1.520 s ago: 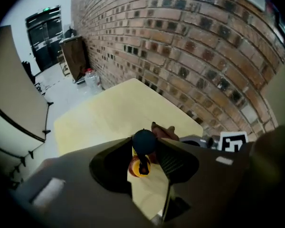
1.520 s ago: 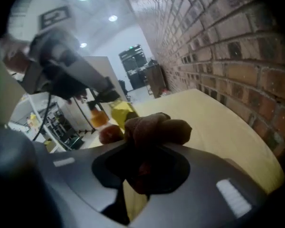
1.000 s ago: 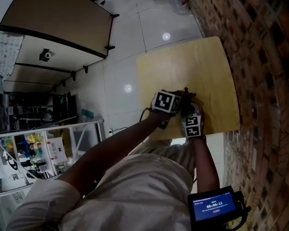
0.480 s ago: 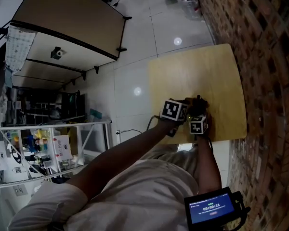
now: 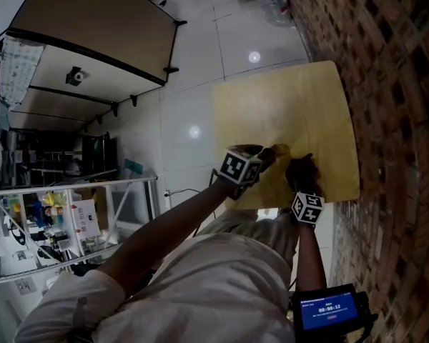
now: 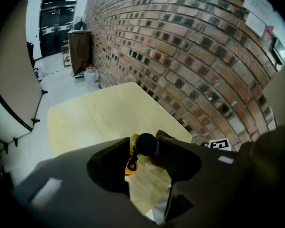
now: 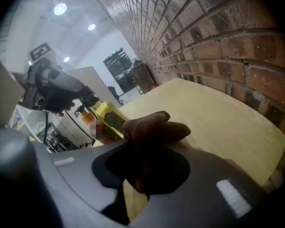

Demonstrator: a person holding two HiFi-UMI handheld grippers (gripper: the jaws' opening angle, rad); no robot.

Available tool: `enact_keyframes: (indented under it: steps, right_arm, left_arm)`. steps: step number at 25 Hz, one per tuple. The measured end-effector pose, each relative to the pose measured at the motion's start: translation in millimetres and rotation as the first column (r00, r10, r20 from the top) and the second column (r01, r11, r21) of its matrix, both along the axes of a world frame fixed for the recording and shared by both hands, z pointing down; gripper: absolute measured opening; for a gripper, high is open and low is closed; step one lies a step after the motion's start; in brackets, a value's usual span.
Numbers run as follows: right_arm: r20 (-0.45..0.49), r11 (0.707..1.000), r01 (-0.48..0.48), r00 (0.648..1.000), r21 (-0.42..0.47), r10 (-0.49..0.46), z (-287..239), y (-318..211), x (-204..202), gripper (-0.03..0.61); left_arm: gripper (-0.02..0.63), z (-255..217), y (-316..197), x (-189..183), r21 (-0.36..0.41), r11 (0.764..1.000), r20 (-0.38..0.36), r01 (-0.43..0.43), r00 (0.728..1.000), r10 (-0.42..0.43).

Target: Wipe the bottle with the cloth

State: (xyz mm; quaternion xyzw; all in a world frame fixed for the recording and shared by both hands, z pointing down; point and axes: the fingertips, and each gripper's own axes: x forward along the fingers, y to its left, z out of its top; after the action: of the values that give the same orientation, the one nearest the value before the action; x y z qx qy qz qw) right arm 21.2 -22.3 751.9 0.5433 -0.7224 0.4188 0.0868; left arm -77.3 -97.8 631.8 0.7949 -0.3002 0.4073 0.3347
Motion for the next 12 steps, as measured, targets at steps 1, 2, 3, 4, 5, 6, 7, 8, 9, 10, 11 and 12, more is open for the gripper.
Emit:
enact_keyframes:
  steps: [1,2,3,4,5,6,7,8,9,10,11,12]
  right_arm:
    - [0.019,1.000,0.008,1.000,0.017,-0.008,-6,2,-4,0.072]
    - [0.036,0.999,0.023,0.999,0.037,-0.024,-13,3,-10,0.072]
    - [0.052,0.997,0.043,0.998,0.058,-0.046,-19,5,-16,0.072]
    - [0.067,0.995,0.065,0.995,0.080,-0.071,-27,6,-22,0.072]
    - [0.082,0.991,0.089,0.992,0.103,-0.098,-34,6,-29,0.072]
    - [0.095,0.985,0.115,0.987,0.129,-0.127,-41,6,-37,0.072]
    - [0.103,0.977,0.142,0.982,0.157,-0.159,-49,6,-46,0.072]
    - [0.107,0.967,0.172,0.975,0.188,-0.194,-58,5,-56,0.072]
    - [0.106,0.954,0.204,0.967,0.218,-0.231,-67,3,-65,0.072]
    - [0.101,0.940,0.238,0.958,0.243,-0.269,-76,1,-74,0.072]
    - [0.091,0.925,0.276,0.947,0.260,-0.308,-83,-1,-84,0.072]
    - [0.077,0.910,0.316,0.935,0.269,-0.347,-85,-3,-93,0.072]
  left_arm:
    - [0.216,-1,5,-1,0.008,0.999,0.003,-0.041,0.999,0.041]
    - [0.218,-3,10,-2,0.024,0.996,0.010,-0.087,0.996,0.086]
    - [0.218,-5,13,-3,0.044,0.990,0.026,-0.134,0.991,0.133]
    - [0.219,-5,16,-5,0.065,0.981,0.054,-0.183,0.982,0.180]
    - [0.219,-5,18,-8,0.079,0.969,0.093,-0.233,0.970,0.225]
    - [0.218,-1,20,-13,0.086,0.956,0.137,-0.280,0.954,0.267]
    - [0.214,3,23,-18,0.086,0.943,0.177,-0.322,0.936,0.304]
    - [0.208,7,25,-22,0.080,0.932,0.205,-0.354,0.921,0.332]
    - [0.198,10,27,-24,0.073,0.925,0.217,-0.374,0.911,0.351]
    - [0.193,11,28,-24,0.067,0.922,0.215,-0.381,0.908,0.359]
    - [0.179,11,27,-23,0.063,0.923,0.206,-0.379,0.910,0.359]
    - [0.172,11,26,-21,0.061,0.926,0.196,-0.373,0.914,0.355]
